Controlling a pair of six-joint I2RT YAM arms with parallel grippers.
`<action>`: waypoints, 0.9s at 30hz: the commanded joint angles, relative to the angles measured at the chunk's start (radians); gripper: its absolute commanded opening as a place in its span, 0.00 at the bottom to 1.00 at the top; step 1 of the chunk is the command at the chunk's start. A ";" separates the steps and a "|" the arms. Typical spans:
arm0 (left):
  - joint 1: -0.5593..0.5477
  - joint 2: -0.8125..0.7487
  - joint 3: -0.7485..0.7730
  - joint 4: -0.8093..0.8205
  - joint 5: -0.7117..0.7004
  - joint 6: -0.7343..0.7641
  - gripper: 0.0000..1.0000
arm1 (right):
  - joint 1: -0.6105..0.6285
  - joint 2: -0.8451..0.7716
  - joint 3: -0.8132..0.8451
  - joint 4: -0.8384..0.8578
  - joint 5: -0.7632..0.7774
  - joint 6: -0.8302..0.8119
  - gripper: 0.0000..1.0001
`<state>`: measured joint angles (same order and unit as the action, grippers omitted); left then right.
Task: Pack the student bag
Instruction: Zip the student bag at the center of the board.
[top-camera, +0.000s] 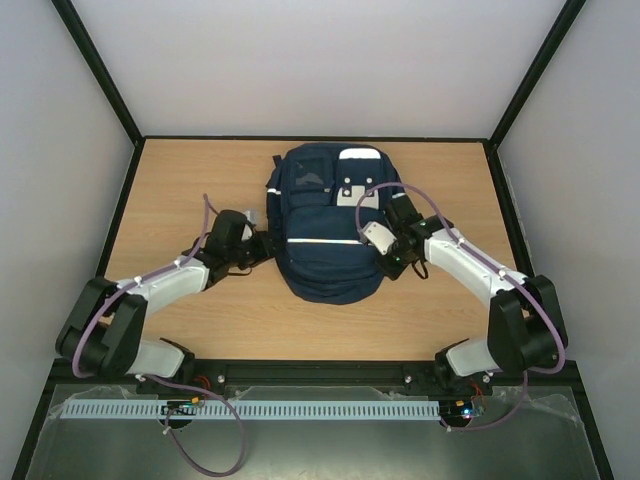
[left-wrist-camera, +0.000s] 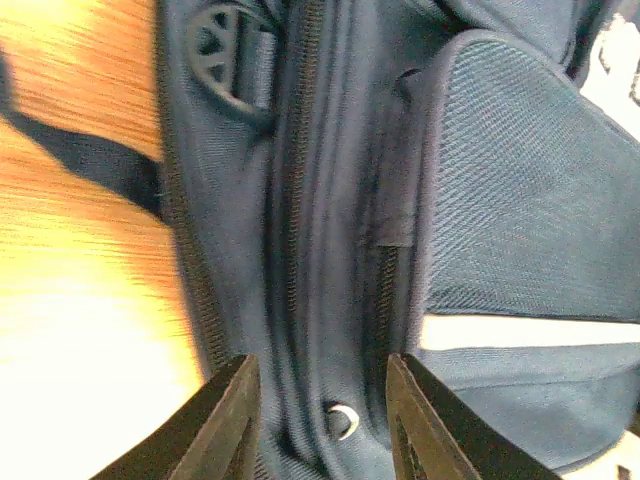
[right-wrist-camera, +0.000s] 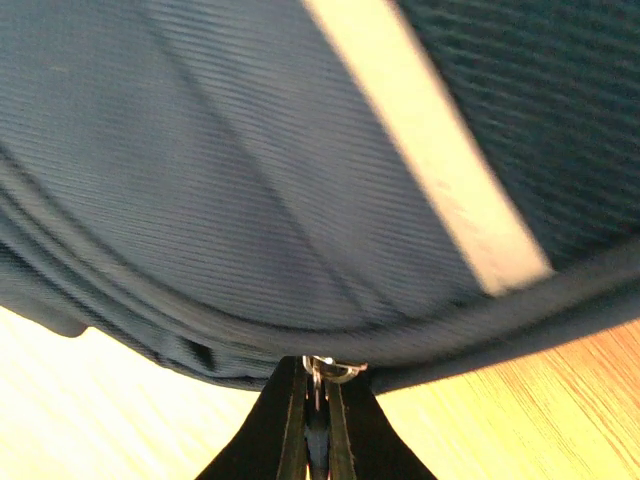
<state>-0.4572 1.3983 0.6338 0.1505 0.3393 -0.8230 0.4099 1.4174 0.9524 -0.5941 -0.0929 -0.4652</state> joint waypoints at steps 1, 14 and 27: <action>-0.007 -0.114 -0.050 -0.082 -0.095 -0.030 0.38 | 0.103 -0.034 -0.012 -0.065 0.047 -0.014 0.01; -0.170 -0.249 -0.137 0.045 -0.113 -0.233 0.46 | 0.399 0.038 0.049 -0.031 0.076 0.113 0.01; -0.273 -0.070 -0.085 0.125 -0.118 -0.352 0.44 | 0.461 0.082 0.080 -0.014 0.063 0.165 0.01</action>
<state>-0.7055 1.2873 0.5190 0.2432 0.2230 -1.1198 0.8513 1.4933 1.0019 -0.5812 0.0193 -0.3168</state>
